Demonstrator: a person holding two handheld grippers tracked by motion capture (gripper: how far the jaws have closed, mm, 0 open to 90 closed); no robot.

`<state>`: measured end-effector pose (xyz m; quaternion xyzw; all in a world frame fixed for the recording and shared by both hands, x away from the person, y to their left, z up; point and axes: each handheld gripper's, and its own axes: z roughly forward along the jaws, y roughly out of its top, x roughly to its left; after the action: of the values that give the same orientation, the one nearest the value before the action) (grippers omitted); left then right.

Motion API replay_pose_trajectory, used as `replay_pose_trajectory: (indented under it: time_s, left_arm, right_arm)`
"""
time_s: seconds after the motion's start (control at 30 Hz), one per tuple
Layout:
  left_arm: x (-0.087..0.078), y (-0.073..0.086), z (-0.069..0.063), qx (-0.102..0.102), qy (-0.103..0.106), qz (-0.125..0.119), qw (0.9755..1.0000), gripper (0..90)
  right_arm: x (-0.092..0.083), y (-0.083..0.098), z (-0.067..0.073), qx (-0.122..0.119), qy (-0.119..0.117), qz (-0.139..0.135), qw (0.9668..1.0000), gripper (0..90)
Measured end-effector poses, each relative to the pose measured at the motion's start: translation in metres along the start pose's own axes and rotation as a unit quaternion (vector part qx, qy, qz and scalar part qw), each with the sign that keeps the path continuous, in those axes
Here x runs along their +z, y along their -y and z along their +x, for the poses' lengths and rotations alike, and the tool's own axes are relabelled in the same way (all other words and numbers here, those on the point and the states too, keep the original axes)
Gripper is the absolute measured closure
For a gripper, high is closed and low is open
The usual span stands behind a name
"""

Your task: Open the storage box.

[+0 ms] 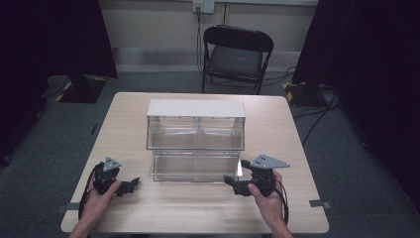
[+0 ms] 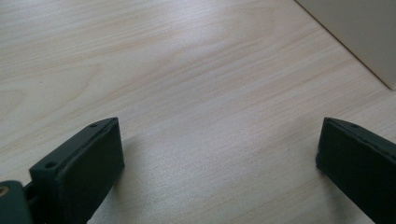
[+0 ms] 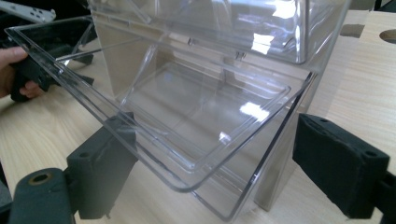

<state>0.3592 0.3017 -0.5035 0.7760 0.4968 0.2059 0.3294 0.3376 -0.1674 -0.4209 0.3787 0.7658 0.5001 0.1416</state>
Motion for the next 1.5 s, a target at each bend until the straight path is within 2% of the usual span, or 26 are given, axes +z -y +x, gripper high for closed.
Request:
replay_pose_trajectory:
  time_s: [0.27, 0.97, 1.23, 1.5]
  left_arm:
    - [0.0, 0.0, 0.0, -0.001, 0.0, -0.001, 1.0, 0.3]
    - [0.0, 0.0, 0.0, 0.001, 0.0, 0.001, 1.0, 0.3]
    - [0.0, 0.0, 0.0, 0.0, 0.0, 0.0, 1.0, 0.3]
    - [0.0, 0.0, 0.0, -0.001, 0.0, -0.001, 1.0, 0.3]
  right_arm:
    - [0.001, -0.004, -0.001, 0.0, 0.002, -0.009, 1.0, 13.4]
    - [0.001, -0.012, -0.003, 0.001, 0.003, 0.0, 1.0, 13.2]
    - [0.001, -0.018, -0.004, -0.001, 0.006, -0.011, 0.9999, 13.2]
    - [0.006, -0.02, -0.003, 0.005, 0.005, -0.01, 0.9999, 13.3]
